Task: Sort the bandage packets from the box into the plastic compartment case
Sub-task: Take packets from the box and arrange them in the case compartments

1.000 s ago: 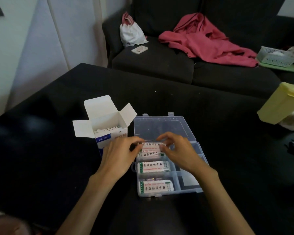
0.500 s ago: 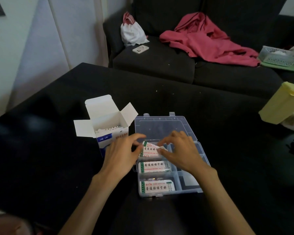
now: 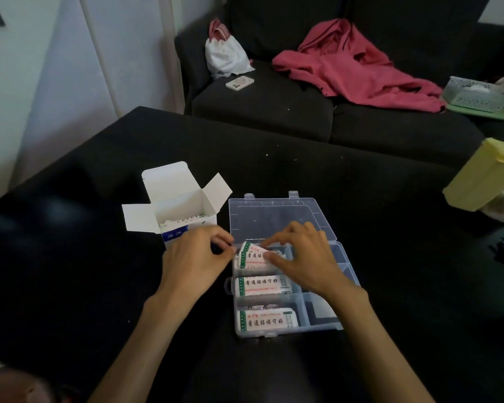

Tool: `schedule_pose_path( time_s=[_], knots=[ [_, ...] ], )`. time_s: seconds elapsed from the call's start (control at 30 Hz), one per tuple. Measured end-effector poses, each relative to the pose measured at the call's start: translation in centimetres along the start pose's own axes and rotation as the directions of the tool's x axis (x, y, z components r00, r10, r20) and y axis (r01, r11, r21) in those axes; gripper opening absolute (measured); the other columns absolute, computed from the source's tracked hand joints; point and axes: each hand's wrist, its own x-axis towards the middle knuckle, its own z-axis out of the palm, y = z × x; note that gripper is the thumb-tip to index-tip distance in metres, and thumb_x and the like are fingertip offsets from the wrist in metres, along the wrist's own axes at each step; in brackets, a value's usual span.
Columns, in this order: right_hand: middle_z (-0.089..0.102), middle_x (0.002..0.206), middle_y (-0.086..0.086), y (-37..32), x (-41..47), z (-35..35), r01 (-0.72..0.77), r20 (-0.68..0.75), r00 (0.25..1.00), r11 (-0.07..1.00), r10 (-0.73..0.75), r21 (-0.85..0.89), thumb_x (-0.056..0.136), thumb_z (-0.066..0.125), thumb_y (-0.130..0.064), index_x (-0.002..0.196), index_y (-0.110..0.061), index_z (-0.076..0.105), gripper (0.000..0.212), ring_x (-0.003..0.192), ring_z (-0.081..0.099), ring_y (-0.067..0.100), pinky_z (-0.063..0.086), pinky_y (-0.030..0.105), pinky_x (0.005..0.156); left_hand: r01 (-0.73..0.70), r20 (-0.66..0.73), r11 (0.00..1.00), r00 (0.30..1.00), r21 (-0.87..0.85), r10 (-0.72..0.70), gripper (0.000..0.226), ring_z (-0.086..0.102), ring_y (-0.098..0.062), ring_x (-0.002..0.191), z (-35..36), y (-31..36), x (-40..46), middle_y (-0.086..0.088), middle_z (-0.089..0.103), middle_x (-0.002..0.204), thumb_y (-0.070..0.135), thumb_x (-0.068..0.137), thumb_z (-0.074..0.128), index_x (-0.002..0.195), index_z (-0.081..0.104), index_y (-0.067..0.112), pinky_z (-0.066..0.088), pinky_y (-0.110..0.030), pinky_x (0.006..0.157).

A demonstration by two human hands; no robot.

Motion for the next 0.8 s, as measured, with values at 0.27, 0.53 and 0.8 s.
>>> schedule_pose_path(
  time_s=[0.27,0.53,0.8],
  knots=[
    [0.055,0.094,-0.020,-0.7,0.2,0.6,0.008,-0.013,1.000,0.985,-0.005,0.173,0.085,0.062,-0.042,0.087,-0.038,0.060,0.005,0.097,0.040,0.004,0.019,0.025,0.079,-0.053,0.114,0.993,0.993,0.102,0.041,0.017,0.048,0.005,0.072,0.3,0.0,-0.2,0.023,0.052,0.077,0.040,0.085,0.063,0.101,0.066,0.041,0.034,-0.014,0.055],
    [0.065,0.098,-0.013,-0.4,0.2,1.0,0.050,-0.027,0.998,0.996,-0.048,0.073,0.087,0.061,-0.038,0.104,-0.037,0.068,0.018,0.099,0.046,0.009,0.025,0.028,0.084,-0.145,0.130,0.989,0.982,0.038,0.139,0.032,0.050,-0.001,0.072,0.4,-0.4,0.0,0.016,0.050,0.080,0.033,0.091,0.056,0.122,0.055,0.042,0.034,-0.015,0.055],
    [0.067,0.085,-0.015,-1.5,0.0,1.6,0.000,-0.207,0.978,0.998,0.012,0.062,0.075,0.073,-0.043,0.086,-0.033,0.072,0.016,0.086,0.050,0.005,0.030,0.027,0.080,-0.212,0.117,0.967,0.974,0.143,0.196,0.024,0.051,-0.005,0.075,0.9,0.1,-0.4,0.012,0.046,0.076,0.033,0.092,0.054,0.114,0.063,0.038,0.050,-0.027,0.066]
  ],
)
